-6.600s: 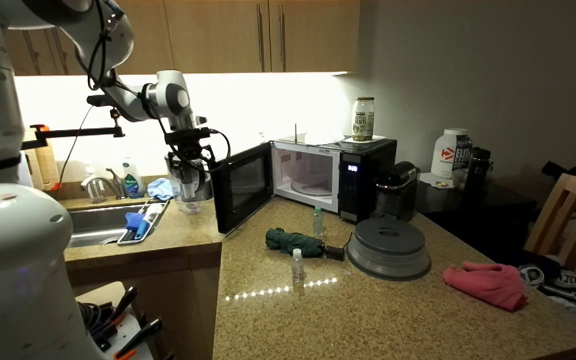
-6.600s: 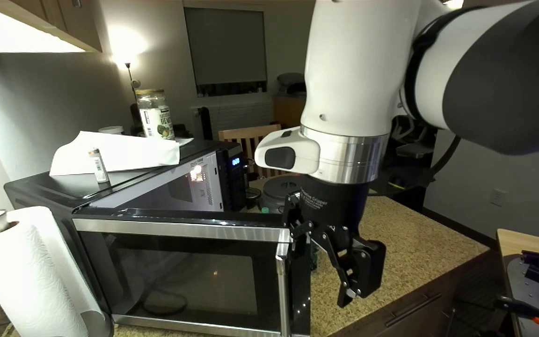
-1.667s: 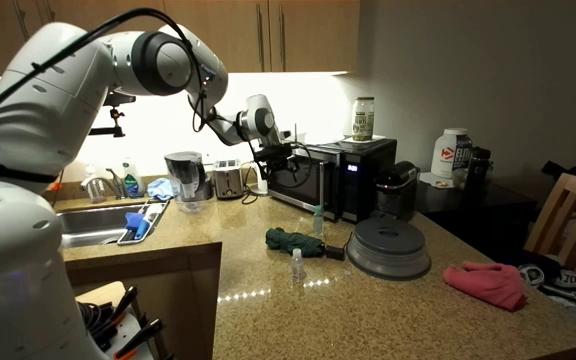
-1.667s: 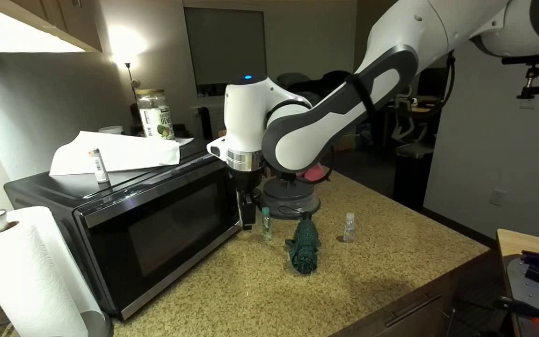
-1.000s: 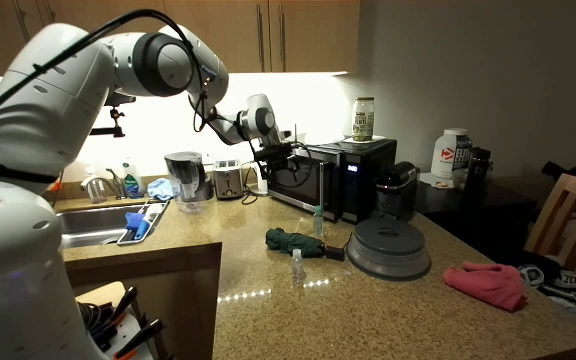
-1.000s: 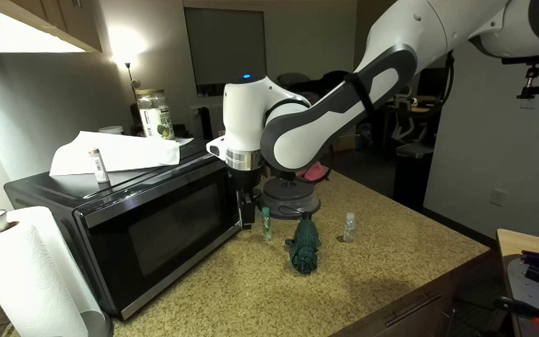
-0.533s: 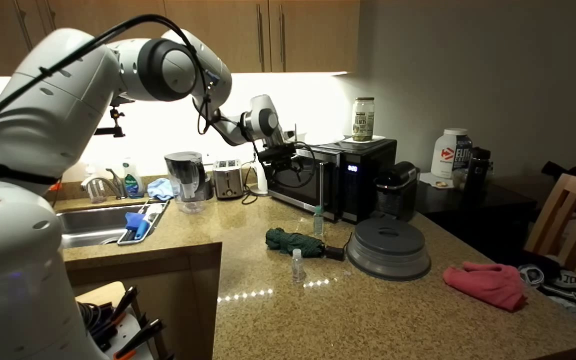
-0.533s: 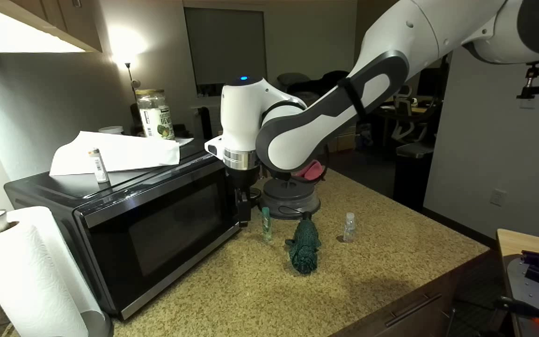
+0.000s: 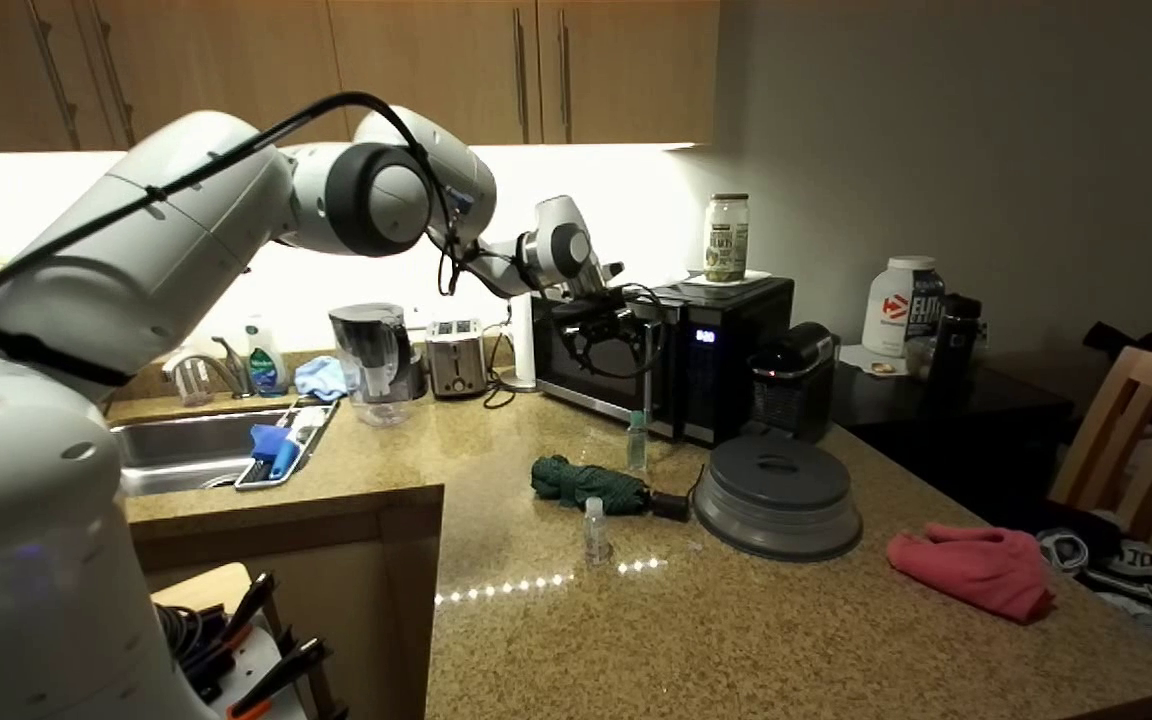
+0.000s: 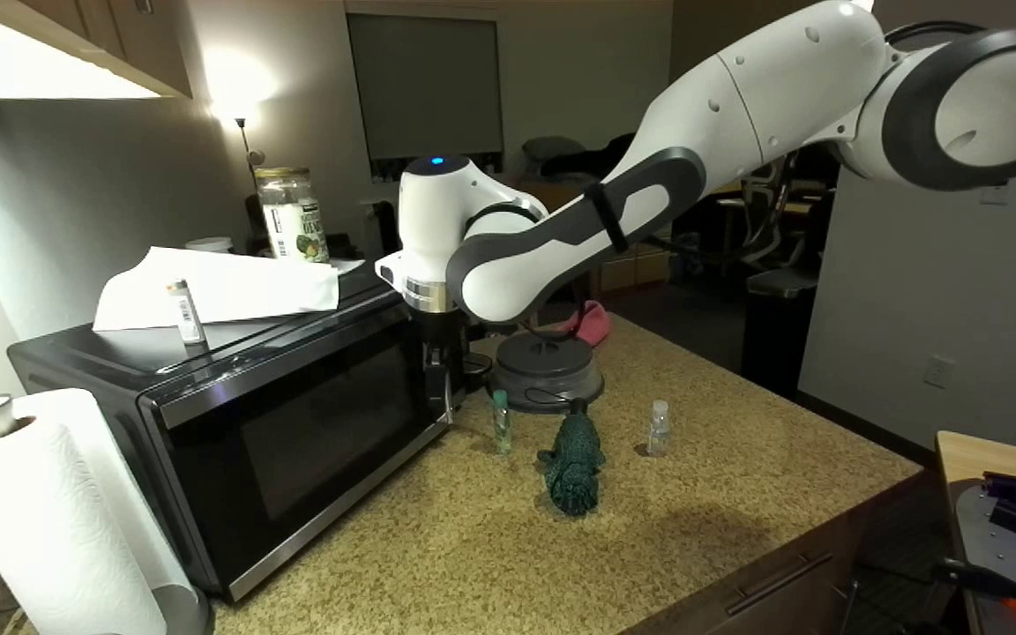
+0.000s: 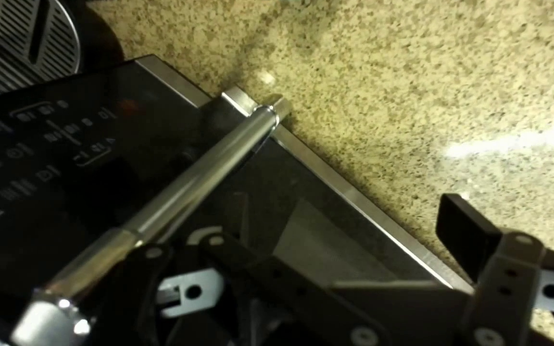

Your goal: Close the microwave door

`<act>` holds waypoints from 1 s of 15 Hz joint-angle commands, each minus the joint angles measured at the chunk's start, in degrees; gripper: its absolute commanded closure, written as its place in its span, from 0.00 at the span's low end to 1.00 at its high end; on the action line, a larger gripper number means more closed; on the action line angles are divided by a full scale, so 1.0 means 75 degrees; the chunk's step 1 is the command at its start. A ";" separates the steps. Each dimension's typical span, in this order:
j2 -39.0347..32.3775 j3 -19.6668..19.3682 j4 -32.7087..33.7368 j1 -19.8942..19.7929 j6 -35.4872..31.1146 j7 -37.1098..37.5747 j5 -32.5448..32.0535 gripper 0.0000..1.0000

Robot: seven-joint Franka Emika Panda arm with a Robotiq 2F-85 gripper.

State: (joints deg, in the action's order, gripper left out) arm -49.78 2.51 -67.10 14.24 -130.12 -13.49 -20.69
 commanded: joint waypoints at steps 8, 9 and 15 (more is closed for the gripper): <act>-0.1850 -0.0077 0.3522 -0.0120 0.1189 -0.0962 0.0267 0.00; -0.1914 -0.0062 0.3698 -0.0123 0.1332 -0.1057 0.0318 0.00; -0.1813 0.0192 0.3917 -0.0170 0.2054 -0.1252 0.0270 0.00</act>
State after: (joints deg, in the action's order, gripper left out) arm -63.49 3.58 -40.43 14.46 -118.12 -19.06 -19.25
